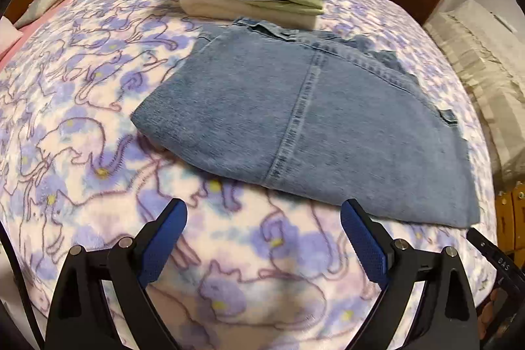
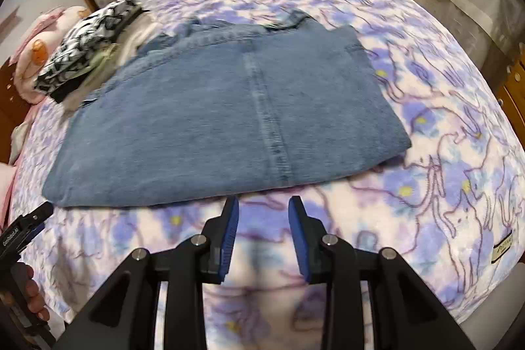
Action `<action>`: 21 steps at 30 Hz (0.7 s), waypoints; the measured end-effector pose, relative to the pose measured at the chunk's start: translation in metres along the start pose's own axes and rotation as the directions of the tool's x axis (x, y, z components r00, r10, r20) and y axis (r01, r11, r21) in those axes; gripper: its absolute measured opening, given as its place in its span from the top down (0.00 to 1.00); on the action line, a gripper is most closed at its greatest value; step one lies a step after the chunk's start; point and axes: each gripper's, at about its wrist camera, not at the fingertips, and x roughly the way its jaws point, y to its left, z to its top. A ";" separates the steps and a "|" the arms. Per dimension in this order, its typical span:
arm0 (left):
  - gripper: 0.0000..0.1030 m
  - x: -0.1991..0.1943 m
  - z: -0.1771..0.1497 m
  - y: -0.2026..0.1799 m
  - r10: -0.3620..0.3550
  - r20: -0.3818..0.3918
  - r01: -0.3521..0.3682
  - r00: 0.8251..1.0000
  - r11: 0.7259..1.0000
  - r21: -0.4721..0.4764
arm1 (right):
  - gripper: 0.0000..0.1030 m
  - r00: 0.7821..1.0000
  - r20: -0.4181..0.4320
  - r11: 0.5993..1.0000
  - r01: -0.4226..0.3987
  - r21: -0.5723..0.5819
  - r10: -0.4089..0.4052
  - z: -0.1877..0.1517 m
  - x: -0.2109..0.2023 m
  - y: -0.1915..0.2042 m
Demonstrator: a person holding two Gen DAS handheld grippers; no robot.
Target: Fold large clothes
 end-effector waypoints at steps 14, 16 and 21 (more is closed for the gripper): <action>0.09 0.030 -0.004 0.015 -0.151 -0.038 0.149 0.988 0.986 -0.069 | 0.69 0.997 0.072 0.989 0.003 -0.145 0.007 -0.006 -0.011 0.048; 0.09 0.041 0.000 0.019 -0.173 -0.033 0.170 0.984 0.982 -0.081 | 0.69 0.997 0.076 0.988 -0.005 -0.152 0.017 -0.002 -0.006 0.053; 0.09 0.068 0.018 0.032 -0.184 0.002 0.183 0.983 0.974 -0.131 | 0.69 0.997 0.070 0.986 -0.026 -0.164 0.038 0.012 0.013 0.067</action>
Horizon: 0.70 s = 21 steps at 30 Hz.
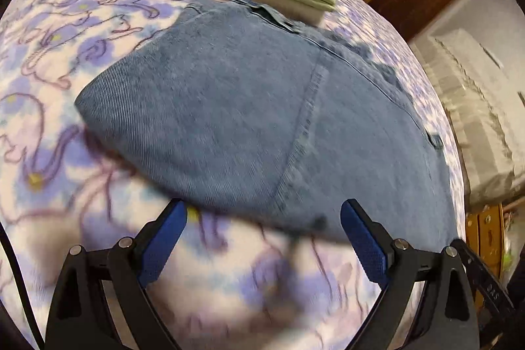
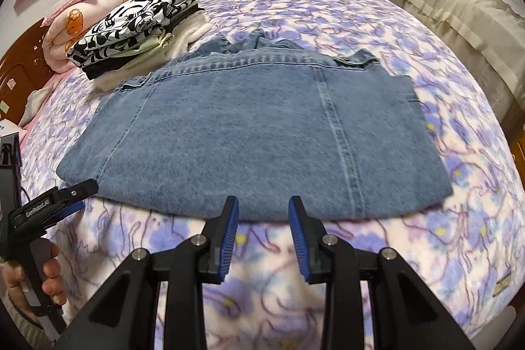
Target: Fold large clothes
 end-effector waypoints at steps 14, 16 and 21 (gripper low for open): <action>0.72 0.027 0.059 0.008 0.103 0.226 -0.082 0.969 0.992 -0.100 | 0.70 0.999 0.049 0.998 0.011 -0.058 -0.008 0.059 0.064 0.028; 0.77 0.021 0.060 0.006 0.093 0.244 -0.079 0.965 0.995 -0.068 | 0.78 0.997 0.060 0.993 0.058 -0.106 -0.052 0.066 0.077 0.035; 0.79 -0.010 0.057 -0.025 0.107 0.336 -0.124 0.936 0.992 0.029 | 0.96 0.998 -0.026 0.974 0.057 -0.218 -0.065 0.053 0.124 0.049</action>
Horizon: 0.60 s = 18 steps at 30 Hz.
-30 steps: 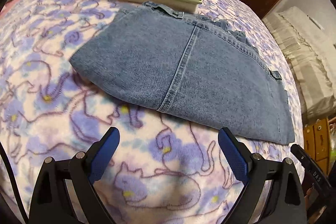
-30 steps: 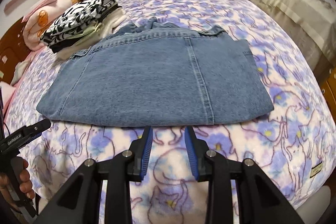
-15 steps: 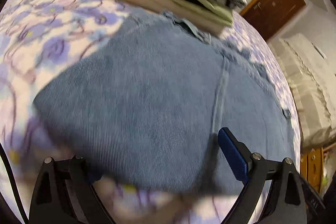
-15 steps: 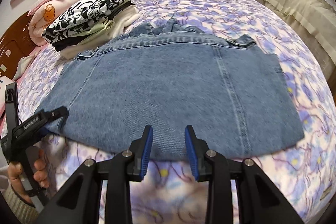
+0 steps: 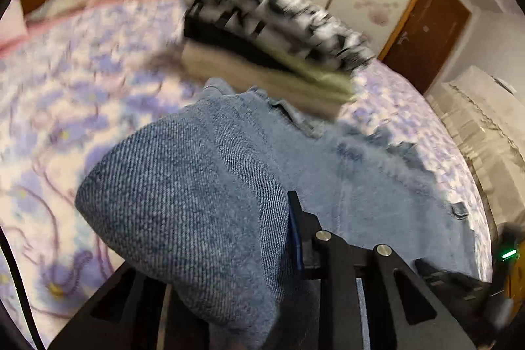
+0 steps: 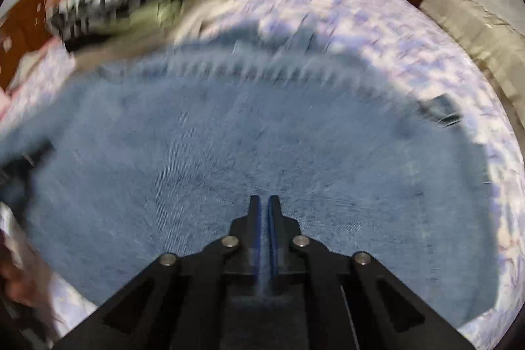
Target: Fold large clothes
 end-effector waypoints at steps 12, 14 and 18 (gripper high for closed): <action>0.91 -0.081 0.021 -0.148 -0.091 0.144 0.034 0.985 0.932 0.360 | 0.96 0.964 -0.043 0.949 -0.251 0.192 0.264 -0.001 -0.017 -0.060; 0.91 -0.082 0.019 -0.180 -0.137 0.119 0.079 0.983 0.915 0.396 | 0.96 0.971 -0.001 0.942 -0.232 0.241 0.239 -0.006 -0.038 -0.087; 0.91 -0.082 -0.002 -0.246 -0.227 0.083 0.166 0.970 0.874 0.456 | 0.96 0.990 0.081 0.943 -0.137 0.303 0.118 -0.028 -0.092 -0.157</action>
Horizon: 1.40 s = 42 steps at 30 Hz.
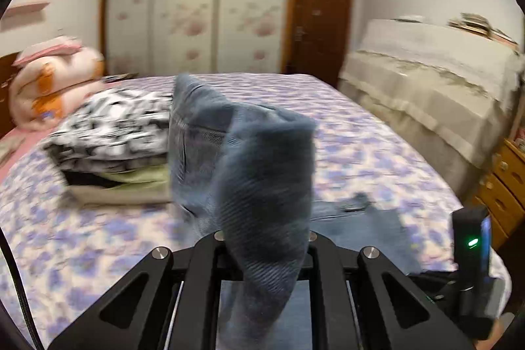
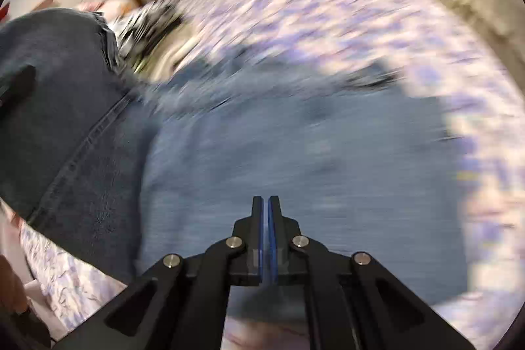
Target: Fold large clothes
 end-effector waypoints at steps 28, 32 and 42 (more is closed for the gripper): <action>0.33 0.093 -0.091 -0.165 -0.267 -0.445 0.345 0.855 0.933 0.103 | 0.87 0.994 -0.068 0.977 0.102 0.189 -0.090 -0.052 -0.039 -0.141; 0.17 0.045 -0.061 -0.129 -0.392 -0.364 0.424 0.845 0.906 0.008 | 0.78 0.998 -0.034 0.982 0.062 0.178 -0.057 -0.044 -0.055 -0.140; 0.12 0.055 -0.056 -0.003 -0.141 -0.425 0.088 0.894 0.986 -0.143 | 0.59 0.982 -0.093 0.972 -0.147 0.181 0.166 -0.008 -0.039 -0.113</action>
